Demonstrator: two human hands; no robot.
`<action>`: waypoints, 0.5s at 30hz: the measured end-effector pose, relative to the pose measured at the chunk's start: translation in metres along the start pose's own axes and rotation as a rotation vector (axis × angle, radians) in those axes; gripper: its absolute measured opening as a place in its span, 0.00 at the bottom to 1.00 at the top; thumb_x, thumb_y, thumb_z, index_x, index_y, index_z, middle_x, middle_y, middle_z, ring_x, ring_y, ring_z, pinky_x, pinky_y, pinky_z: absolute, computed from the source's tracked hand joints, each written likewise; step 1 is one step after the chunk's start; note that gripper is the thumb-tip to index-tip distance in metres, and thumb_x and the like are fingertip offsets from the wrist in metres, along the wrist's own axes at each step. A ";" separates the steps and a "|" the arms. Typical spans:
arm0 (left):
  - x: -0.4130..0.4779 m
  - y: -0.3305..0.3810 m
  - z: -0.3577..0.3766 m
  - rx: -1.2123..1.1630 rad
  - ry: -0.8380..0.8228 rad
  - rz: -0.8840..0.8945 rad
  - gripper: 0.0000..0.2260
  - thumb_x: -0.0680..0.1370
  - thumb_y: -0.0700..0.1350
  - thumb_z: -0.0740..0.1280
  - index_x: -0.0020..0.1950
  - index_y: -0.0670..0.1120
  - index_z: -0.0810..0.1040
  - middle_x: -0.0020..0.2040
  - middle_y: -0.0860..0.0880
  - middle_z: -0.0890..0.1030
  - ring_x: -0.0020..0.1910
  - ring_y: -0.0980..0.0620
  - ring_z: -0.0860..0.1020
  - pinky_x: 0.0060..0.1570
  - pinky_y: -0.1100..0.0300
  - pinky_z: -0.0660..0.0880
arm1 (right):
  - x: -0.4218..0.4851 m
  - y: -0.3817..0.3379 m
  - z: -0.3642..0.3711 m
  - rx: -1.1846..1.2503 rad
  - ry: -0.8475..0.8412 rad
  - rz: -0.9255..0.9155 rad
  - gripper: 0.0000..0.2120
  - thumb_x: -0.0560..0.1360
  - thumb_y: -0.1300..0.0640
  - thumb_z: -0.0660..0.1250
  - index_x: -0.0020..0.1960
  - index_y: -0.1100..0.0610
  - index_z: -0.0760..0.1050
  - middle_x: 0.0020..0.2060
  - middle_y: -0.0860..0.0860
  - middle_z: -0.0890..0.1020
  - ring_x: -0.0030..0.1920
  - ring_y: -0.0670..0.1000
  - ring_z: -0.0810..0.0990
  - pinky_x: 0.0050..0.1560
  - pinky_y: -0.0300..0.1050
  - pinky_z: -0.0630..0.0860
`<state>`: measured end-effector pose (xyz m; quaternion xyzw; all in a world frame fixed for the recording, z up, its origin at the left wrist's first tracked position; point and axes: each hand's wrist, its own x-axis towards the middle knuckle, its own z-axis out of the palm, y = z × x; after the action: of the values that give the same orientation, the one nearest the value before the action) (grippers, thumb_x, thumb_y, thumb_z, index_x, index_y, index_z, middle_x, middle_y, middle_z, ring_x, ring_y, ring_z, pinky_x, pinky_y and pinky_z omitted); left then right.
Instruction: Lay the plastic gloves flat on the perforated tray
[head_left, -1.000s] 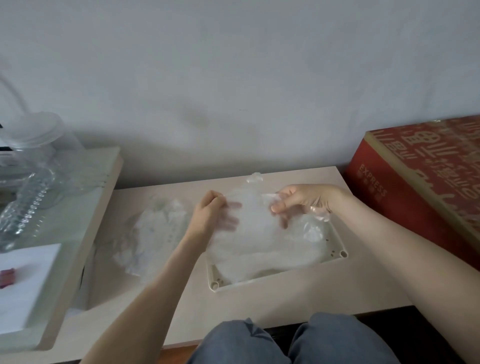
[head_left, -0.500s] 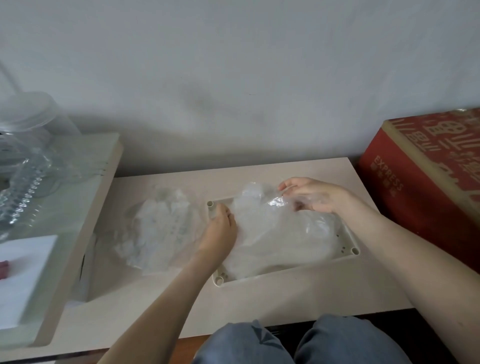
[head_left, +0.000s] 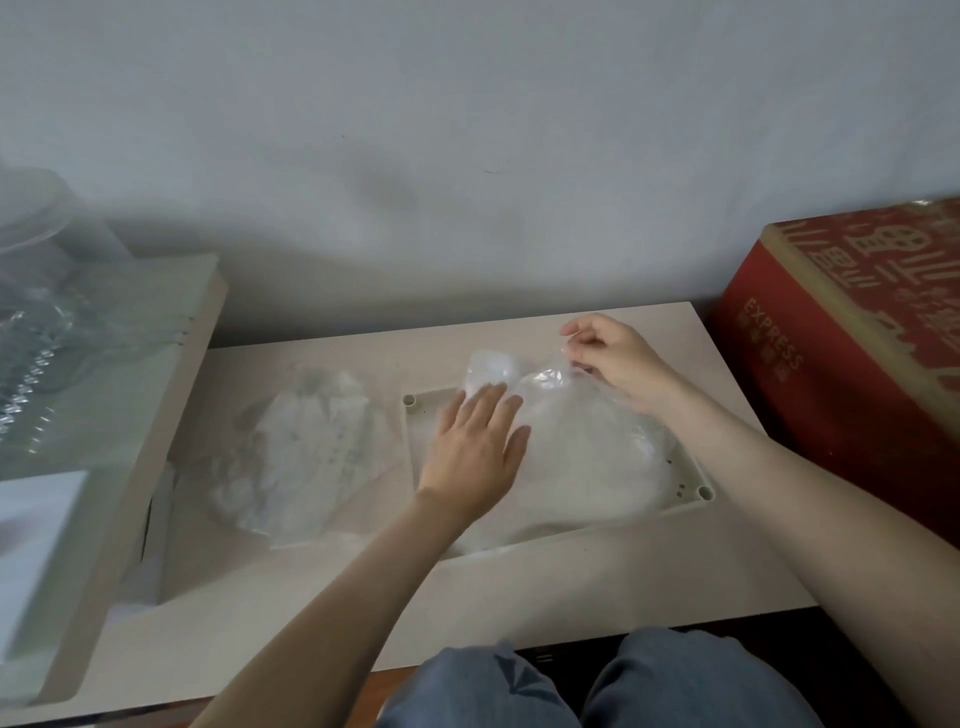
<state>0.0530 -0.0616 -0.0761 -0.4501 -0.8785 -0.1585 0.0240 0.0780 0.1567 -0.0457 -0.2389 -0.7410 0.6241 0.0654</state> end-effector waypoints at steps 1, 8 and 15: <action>0.000 -0.002 0.002 0.019 -0.144 -0.045 0.29 0.79 0.59 0.42 0.73 0.47 0.66 0.76 0.44 0.63 0.76 0.47 0.58 0.74 0.50 0.51 | -0.001 -0.001 0.000 0.057 0.020 0.003 0.09 0.77 0.67 0.65 0.56 0.61 0.73 0.40 0.52 0.75 0.36 0.48 0.77 0.43 0.39 0.76; -0.003 -0.011 0.018 0.069 -0.409 -0.149 0.29 0.82 0.60 0.45 0.79 0.50 0.40 0.79 0.46 0.40 0.77 0.48 0.37 0.75 0.50 0.38 | -0.018 0.003 -0.017 -0.045 -0.176 0.215 0.24 0.72 0.38 0.65 0.53 0.57 0.68 0.49 0.54 0.76 0.50 0.50 0.77 0.51 0.44 0.70; -0.003 -0.005 0.015 0.099 -0.474 -0.165 0.31 0.81 0.62 0.45 0.77 0.51 0.34 0.79 0.45 0.39 0.77 0.46 0.37 0.75 0.47 0.39 | -0.032 0.009 -0.013 -0.312 -0.163 0.185 0.31 0.73 0.66 0.70 0.69 0.55 0.58 0.40 0.54 0.78 0.32 0.49 0.78 0.36 0.40 0.75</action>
<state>0.0524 -0.0616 -0.0923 -0.3995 -0.9001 -0.0067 -0.1735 0.1137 0.1557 -0.0452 -0.2619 -0.8067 0.5221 -0.0900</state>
